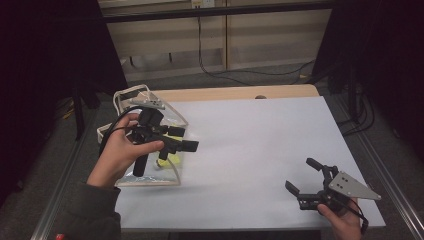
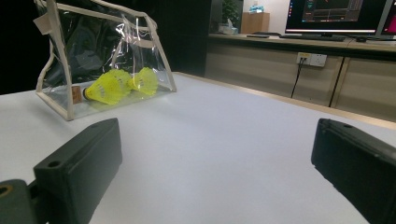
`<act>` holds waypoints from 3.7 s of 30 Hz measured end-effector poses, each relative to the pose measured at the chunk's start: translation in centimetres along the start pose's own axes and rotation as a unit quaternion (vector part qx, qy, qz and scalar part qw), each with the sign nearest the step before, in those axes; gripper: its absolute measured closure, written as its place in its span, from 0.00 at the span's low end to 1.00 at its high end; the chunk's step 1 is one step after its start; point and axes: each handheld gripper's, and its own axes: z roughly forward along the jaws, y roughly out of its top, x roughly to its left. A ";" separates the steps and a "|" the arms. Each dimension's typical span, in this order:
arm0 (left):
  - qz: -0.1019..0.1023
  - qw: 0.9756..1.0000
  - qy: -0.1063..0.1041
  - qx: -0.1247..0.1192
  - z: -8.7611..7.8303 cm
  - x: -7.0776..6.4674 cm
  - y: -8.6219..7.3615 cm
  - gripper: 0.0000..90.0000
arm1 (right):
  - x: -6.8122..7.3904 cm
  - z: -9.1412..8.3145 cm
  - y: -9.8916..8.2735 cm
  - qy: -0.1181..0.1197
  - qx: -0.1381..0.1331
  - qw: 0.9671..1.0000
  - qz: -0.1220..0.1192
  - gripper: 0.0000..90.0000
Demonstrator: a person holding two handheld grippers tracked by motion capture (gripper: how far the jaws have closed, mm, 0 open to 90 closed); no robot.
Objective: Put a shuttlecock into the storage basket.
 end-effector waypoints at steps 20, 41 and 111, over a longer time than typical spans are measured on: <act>0.014 0.999 -0.032 -0.010 1.3 -0.3 -2.3 0.11 | 0.0 0.0 0.0 0.000 0.000 1.000 -0.002 0.02; 0.031 0.998 -0.041 -0.022 1.9 -0.5 -4.5 0.10 | 0.1 0.0 0.1 0.000 -0.002 1.000 -0.004 0.02; 0.061 0.996 -0.062 -0.020 1.1 2.0 -10.4 0.07 | 0.1 0.2 0.1 0.000 0.000 1.000 -0.003 0.02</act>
